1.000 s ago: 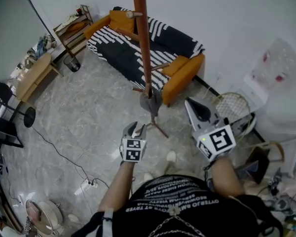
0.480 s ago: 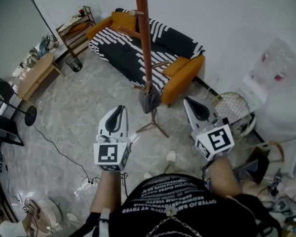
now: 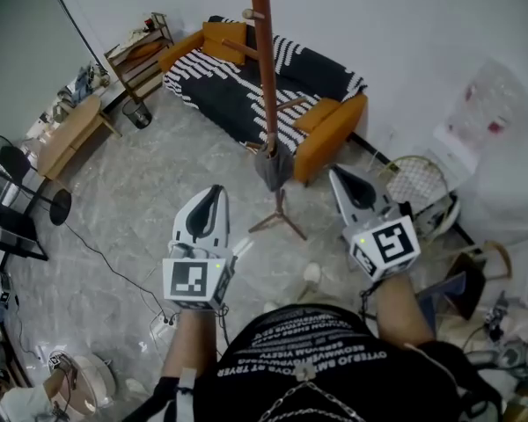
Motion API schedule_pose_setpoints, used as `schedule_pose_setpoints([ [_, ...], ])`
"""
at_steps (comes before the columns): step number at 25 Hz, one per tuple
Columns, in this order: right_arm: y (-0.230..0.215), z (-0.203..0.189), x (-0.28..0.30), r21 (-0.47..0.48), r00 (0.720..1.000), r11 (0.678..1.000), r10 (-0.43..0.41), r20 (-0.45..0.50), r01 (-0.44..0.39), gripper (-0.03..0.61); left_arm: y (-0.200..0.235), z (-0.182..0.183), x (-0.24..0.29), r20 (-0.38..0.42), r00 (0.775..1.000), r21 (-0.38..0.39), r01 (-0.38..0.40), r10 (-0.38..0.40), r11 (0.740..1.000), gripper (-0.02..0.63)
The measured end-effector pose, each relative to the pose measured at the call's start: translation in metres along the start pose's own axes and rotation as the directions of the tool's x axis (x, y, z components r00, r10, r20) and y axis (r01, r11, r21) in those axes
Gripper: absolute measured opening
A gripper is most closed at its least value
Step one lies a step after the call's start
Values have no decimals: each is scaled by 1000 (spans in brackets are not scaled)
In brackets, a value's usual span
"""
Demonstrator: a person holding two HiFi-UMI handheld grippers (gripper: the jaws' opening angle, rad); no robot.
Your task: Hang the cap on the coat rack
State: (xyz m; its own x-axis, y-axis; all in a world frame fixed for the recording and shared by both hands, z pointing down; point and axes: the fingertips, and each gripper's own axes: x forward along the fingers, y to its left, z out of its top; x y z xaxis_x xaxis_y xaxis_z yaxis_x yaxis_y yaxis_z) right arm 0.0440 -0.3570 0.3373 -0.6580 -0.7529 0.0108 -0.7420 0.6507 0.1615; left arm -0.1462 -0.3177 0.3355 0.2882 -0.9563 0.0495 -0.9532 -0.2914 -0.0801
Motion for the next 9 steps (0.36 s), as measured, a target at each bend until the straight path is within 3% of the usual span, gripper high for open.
schedule_pose_setpoints([
  [9, 19, -5, -19, 9, 999, 999, -32, -15, 33, 3, -4, -21, -23, -83, 996, 31, 41, -38, 999, 17],
])
